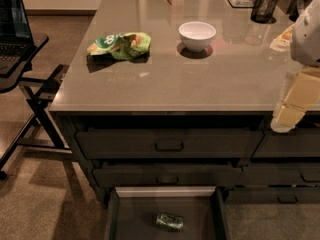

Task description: Pick green can from bottom drawer and place on counter

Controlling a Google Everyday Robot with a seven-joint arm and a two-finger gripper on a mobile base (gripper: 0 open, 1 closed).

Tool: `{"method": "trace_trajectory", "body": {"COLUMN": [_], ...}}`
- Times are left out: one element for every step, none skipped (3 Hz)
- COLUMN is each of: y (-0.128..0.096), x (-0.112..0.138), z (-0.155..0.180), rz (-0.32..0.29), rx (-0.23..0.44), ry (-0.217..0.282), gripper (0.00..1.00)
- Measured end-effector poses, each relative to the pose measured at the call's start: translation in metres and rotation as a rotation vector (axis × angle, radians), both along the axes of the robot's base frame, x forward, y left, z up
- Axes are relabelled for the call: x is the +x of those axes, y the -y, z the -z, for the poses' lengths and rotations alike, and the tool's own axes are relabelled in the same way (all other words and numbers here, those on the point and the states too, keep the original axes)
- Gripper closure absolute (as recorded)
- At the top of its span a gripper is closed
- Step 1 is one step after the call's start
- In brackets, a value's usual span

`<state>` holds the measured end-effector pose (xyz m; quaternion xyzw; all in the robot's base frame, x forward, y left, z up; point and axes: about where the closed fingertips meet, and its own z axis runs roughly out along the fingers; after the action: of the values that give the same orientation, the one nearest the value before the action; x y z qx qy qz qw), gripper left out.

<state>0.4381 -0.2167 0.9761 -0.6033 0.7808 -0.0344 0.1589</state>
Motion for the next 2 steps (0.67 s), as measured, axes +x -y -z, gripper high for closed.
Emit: {"method": "trace_trajectory", "body": {"y": [0.000, 0.000], "x": [0.000, 0.004], "z": [0.000, 0.020], "rz": [0.000, -0.010], "rx": [0.000, 0.012], "ry": [0.000, -0.001], "gripper": [0.00, 0.00]}}
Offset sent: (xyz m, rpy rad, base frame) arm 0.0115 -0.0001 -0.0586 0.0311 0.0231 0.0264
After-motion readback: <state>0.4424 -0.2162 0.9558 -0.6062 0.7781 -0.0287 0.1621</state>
